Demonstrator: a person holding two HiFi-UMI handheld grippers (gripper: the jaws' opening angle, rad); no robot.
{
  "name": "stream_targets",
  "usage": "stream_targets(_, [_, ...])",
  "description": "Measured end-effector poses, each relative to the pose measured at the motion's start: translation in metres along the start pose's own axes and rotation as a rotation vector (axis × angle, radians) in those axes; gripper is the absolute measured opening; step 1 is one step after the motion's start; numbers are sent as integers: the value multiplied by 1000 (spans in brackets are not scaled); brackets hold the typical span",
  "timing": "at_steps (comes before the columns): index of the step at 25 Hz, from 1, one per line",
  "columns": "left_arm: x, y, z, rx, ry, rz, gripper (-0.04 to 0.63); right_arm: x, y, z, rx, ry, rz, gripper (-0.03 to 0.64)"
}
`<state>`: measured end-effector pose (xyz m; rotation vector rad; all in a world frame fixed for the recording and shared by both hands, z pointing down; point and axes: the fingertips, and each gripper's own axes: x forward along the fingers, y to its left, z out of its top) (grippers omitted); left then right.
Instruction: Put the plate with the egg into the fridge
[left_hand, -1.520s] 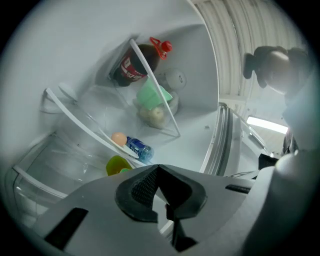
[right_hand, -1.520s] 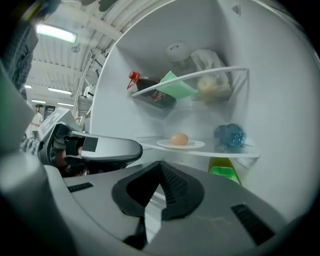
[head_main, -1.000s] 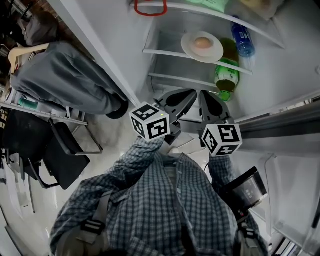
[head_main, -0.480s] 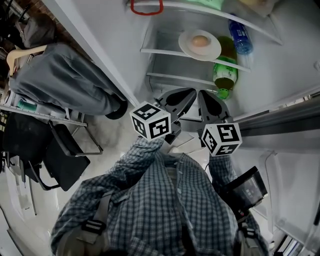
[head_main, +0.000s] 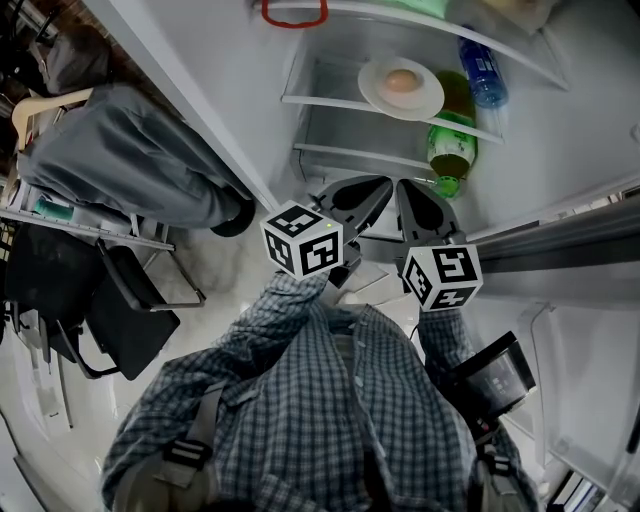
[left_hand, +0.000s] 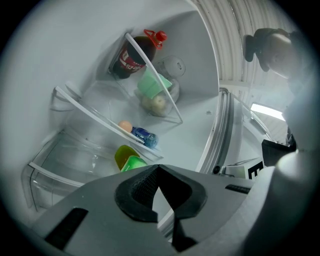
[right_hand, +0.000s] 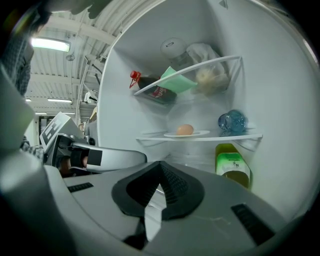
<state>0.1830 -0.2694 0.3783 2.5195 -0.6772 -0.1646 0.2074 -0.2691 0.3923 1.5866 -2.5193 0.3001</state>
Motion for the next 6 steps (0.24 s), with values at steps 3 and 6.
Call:
stream_targets(3, [-1, 1, 1, -2, 1, 2, 6, 1, 1, 1, 1, 1, 3, 6])
stream_targets(6, [-2, 3, 2, -7, -1, 3, 6, 3, 2, 1, 1, 1, 7, 6])
